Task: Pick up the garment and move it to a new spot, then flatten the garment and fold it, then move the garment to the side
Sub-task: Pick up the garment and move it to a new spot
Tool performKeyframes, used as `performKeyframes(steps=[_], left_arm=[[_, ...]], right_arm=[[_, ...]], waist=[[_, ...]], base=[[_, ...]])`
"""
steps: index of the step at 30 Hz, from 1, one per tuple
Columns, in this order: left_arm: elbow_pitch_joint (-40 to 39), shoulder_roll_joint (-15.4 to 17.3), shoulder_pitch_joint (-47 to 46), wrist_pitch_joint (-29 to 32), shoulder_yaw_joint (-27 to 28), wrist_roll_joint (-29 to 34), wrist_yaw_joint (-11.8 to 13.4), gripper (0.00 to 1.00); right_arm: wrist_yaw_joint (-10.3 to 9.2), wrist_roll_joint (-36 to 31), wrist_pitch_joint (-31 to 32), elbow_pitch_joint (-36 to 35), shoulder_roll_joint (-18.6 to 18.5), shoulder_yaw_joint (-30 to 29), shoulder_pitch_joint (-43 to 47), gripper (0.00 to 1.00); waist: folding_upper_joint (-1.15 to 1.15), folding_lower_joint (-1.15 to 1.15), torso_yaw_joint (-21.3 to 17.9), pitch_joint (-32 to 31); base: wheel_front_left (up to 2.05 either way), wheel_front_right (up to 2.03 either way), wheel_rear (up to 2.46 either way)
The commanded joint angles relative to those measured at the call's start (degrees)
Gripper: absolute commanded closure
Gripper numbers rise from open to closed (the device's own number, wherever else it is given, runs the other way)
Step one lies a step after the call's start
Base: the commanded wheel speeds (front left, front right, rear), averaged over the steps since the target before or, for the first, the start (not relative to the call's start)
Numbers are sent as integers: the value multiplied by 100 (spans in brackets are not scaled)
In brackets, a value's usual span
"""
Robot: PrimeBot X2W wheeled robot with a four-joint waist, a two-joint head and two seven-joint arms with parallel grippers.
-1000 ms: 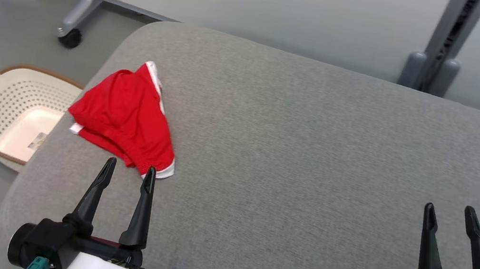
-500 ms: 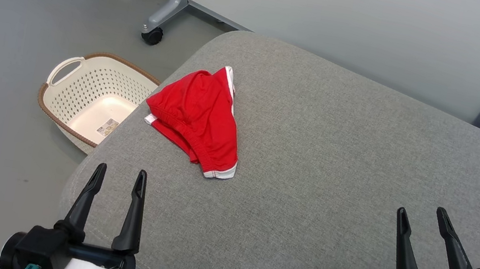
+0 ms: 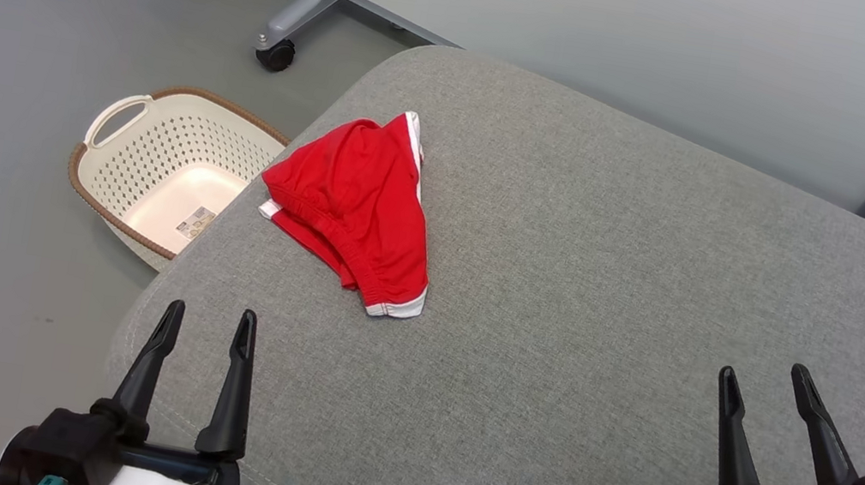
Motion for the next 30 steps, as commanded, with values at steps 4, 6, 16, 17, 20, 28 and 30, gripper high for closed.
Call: performKeyframes(steps=[4, 6, 16, 17, 20, 28, 30], left_arm=[[100, 19, -235, -1, 194, -76, -133, 0], [143, 14, -399, -2, 338, -14, -248, 0], [1216, 642, -1797, 335, 935, -106, -997, 0], [1441, 746, -1950, 645, 891, -260, -1013, 0], [1958, 1148, -2557, 1522, 718, -654, -1050, 0], [2960, 1908, -4001, 2790, -205, -1325, -1055, 0], [3218, 2032, -4272, 2971, -449, -1423, -1055, 0]], right_arm=[[-2, -53, -28, -118, -63, 9, 62, 0], [-2, -109, -28, -147, -108, 41, 45, 0], [-2, -291, -28, -451, -391, 246, -194, 0], [-2, -304, -28, -481, -410, 264, -211, 0], [-2, -329, -28, -520, -444, 292, -260, 0], [-2, -359, -28, -705, -621, 522, -429, 0], [-2, -334, -28, -729, -672, 587, -506, 0]], waist=[[0, 0, -118, 90], [0, 0, -208, 167], [0, 0, -625, 630], [0, 0, -654, 668], [0, 0, -718, 773], [0, 0, -884, 1149], [0, 0, -948, 1232]], base=[[0, 0, 0], [0, 0, 0], [0, 0, 0], [0, 0, 0], [0, 0, 0], [0, 0, 0], [0, 0, 0]])
